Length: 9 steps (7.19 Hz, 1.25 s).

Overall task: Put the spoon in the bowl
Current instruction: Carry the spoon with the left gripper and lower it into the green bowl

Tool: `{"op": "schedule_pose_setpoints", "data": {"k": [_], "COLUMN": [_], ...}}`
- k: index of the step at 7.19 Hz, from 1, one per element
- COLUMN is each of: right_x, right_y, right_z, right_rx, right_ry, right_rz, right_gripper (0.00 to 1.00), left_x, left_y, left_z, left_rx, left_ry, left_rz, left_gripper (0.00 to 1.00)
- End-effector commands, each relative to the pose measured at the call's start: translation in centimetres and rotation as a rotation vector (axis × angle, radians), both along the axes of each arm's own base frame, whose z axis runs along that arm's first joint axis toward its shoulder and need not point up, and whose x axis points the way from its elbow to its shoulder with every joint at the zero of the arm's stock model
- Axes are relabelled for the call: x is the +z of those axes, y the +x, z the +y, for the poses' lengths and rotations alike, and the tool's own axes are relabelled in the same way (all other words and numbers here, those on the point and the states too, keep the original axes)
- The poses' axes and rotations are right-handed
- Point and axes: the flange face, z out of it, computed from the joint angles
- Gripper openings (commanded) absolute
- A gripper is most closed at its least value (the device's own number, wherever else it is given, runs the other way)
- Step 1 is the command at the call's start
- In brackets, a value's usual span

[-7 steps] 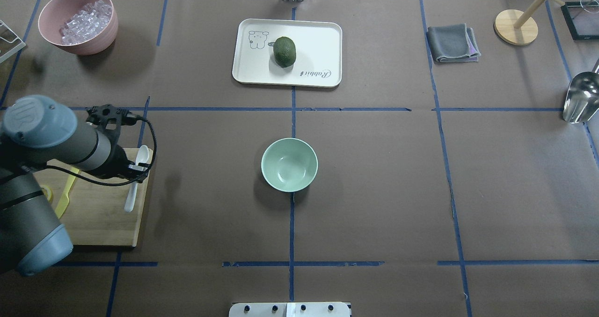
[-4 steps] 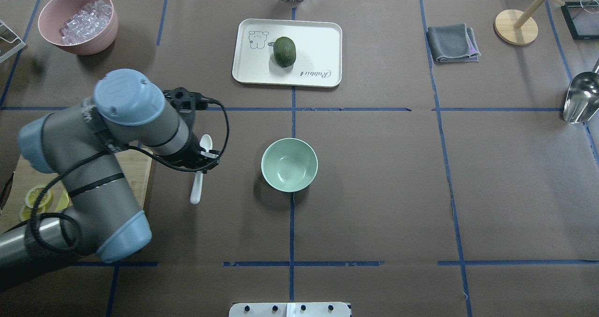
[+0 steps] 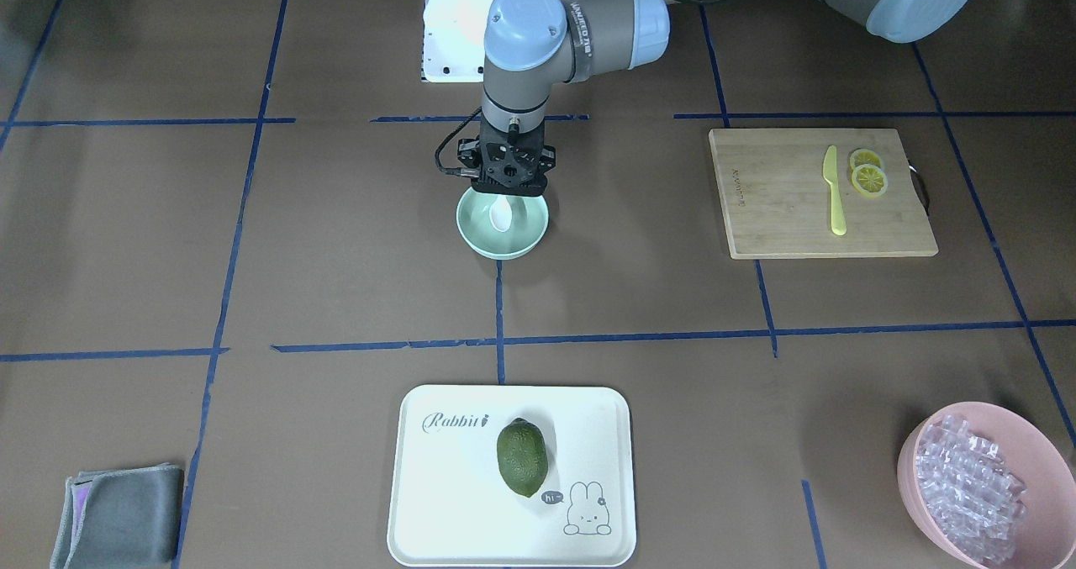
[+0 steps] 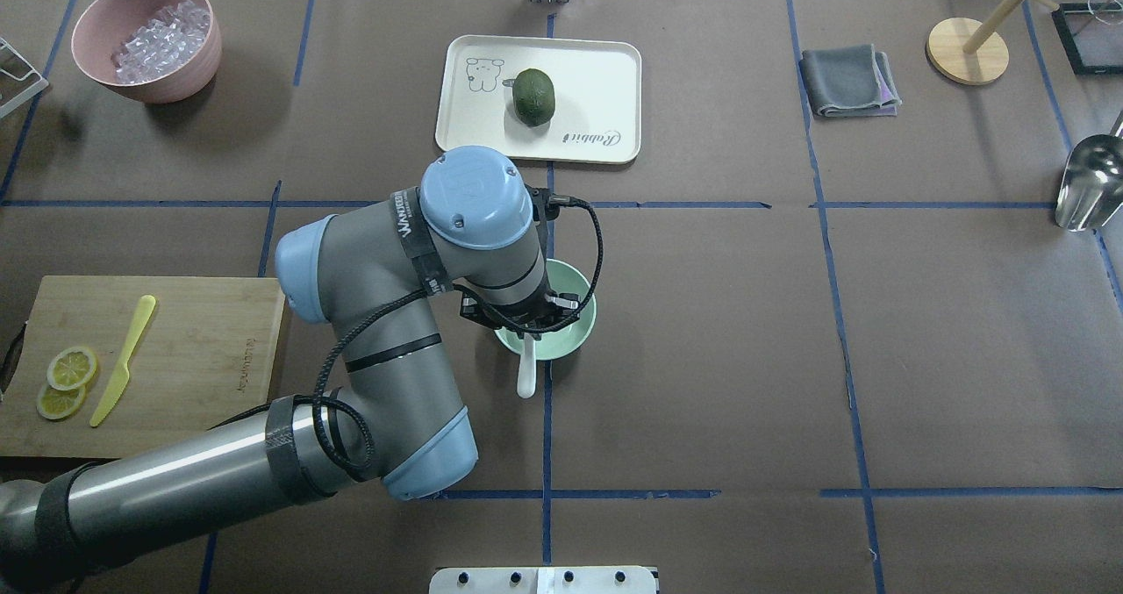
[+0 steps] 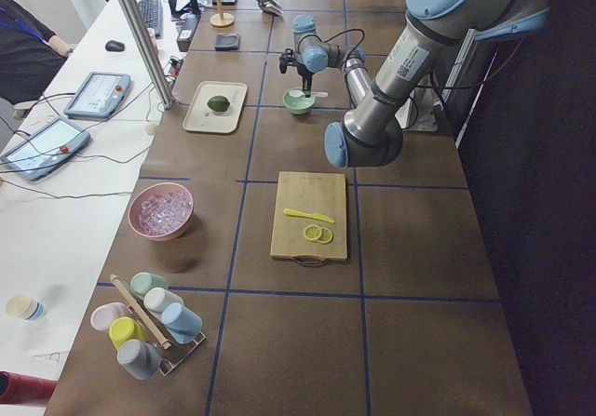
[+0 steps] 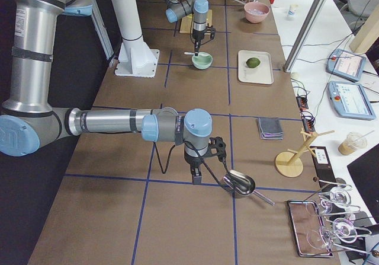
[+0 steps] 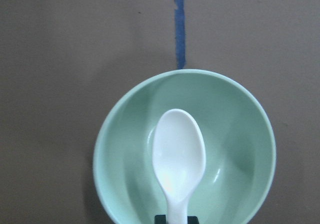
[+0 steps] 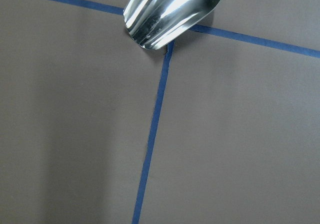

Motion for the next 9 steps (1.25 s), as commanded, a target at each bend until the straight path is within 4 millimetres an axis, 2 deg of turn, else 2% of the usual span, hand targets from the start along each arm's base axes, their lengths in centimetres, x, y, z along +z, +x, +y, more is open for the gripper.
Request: {"op": "schedule_pose_setpoints", "data": {"k": [1,2,3,5,6,7,9], "right_x": [0.0,-0.1,-0.1,-0.2,-0.2,-0.1,-0.1], "right_y": [0.0,0.0,0.0,0.0,0.0,0.0,0.0], "right_z": [0.1,0.0,0.0,0.0,0.0,0.1,0.1], "right_rx": [0.004,0.004,0.004,0.004,0.004,0.004,0.005], "right_ry": [-0.003,-0.002,-0.001,0.000,0.000,-0.003,-0.006], "right_rz": [-0.002,-0.002,-0.002,-0.003,-0.003,-0.003,-0.006], "right_gripper": [1.00,1.00,1.00,1.00,1.00,1.00,0.99], "left_x": [0.1,0.4,0.4,0.3,1.2,3.9,11.8], "left_y": [0.7,0.7,0.7,-0.1,-1.3,-3.8,-12.7], "left_z": [-0.3,-0.4,-0.4,-1.3,-2.6,-4.4,-6.6], "left_rx": [0.002,0.000,0.006,-0.003,-0.010,0.023,0.096], "left_ry": [-0.006,-0.010,-0.002,-0.006,-0.008,-0.001,0.085], "left_rz": [-0.012,-0.020,-0.018,-0.017,-0.022,-0.033,-0.044], "left_gripper": [0.23,0.63,1.00,1.00,1.00,1.00,1.00]}}
